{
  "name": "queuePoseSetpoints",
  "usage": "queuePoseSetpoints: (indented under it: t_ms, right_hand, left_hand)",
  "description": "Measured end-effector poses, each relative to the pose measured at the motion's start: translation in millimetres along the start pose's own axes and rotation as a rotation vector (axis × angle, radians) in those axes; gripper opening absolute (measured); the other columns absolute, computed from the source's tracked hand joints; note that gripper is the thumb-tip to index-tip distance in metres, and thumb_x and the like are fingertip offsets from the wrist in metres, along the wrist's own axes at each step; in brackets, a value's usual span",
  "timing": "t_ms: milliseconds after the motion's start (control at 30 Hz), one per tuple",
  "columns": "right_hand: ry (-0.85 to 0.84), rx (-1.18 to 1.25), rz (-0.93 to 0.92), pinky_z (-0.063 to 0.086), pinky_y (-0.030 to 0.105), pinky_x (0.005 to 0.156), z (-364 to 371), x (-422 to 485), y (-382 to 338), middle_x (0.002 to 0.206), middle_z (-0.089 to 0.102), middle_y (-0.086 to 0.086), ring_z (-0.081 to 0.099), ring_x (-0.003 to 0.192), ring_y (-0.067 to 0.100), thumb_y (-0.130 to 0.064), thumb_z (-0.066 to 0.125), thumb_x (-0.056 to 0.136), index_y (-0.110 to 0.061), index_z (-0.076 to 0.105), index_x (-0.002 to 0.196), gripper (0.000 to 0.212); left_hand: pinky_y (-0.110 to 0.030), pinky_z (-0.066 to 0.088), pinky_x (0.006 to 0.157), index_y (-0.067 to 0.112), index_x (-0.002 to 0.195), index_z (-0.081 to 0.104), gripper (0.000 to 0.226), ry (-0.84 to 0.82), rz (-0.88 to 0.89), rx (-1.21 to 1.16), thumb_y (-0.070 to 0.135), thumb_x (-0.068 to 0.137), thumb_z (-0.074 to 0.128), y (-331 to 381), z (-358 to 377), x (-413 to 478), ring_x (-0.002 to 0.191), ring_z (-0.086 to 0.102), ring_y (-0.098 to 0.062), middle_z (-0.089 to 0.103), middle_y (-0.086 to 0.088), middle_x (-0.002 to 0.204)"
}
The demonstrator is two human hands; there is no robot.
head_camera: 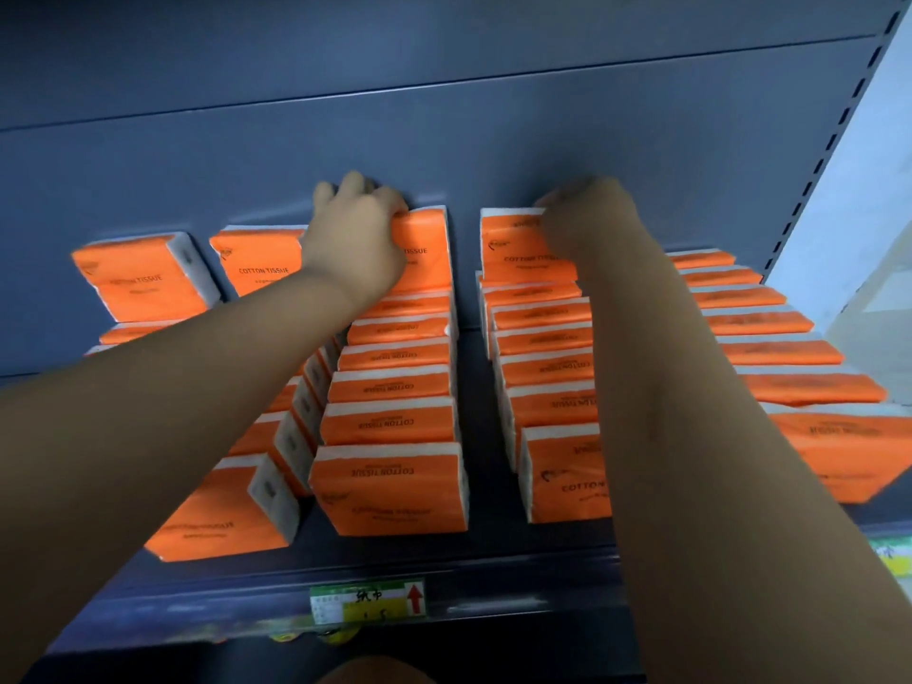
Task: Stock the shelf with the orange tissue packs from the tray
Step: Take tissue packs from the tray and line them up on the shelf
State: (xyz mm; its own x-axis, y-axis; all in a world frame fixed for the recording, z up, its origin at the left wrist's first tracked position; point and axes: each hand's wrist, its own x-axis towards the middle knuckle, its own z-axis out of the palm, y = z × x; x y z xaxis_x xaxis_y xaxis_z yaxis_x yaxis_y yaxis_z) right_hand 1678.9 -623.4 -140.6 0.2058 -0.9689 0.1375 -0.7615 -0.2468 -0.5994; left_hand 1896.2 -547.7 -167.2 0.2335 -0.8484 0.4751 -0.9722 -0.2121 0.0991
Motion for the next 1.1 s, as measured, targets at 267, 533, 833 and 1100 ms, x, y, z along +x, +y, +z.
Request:
queuePoseSetpoints:
  t_ms: [267,533,833,1100]
  right_hand:
    - [0.056,0.237,-0.021,0.057,0.045,0.096,4,-5,10,0.124,0.070,0.012,0.065,0.114,0.036,-0.004,0.050,0.095,-0.015,0.073,0.125,0.039]
    - [0.221,0.281,0.215,0.047,0.036,0.079,13,-1,23,0.121,0.065,0.013,0.064,0.112,0.035,-0.010,0.051,0.095,-0.005,0.055,0.126,0.032]
    - [0.121,0.269,0.214,0.038,0.026,0.061,13,2,27,0.078,0.055,0.006,0.054,0.071,0.025,-0.008,0.049,0.094,-0.008,0.055,0.085,0.011]
    - [0.091,0.249,0.212,0.028,0.026,0.049,8,-13,12,0.071,0.048,0.002,0.041,0.059,0.015,-0.011,0.049,0.094,-0.013,0.046,0.072,0.022]
  left_hand:
    - [-0.048,0.043,0.093,0.023,0.135,0.060,0.054,0.087,0.174,0.028,0.014,0.081,0.058,39,-2,-4,0.123,0.045,-0.039,0.057,-0.006,0.130]
    - [-0.046,0.041,0.094,0.020,0.125,0.062,0.036,0.058,0.253,0.090,0.022,0.089,0.063,72,18,12,0.117,0.053,-0.037,0.059,-0.007,0.126]
    - [-0.046,0.041,0.090,0.016,0.116,0.060,0.027,0.123,0.260,0.126,0.021,0.091,0.067,73,25,22,0.113,0.053,-0.037,0.061,-0.008,0.118]
    - [-0.054,0.035,0.114,0.012,0.122,0.063,0.040,0.158,0.298,0.106,0.036,0.090,0.061,70,27,-1,0.117,0.053,-0.039,0.062,-0.010,0.119]
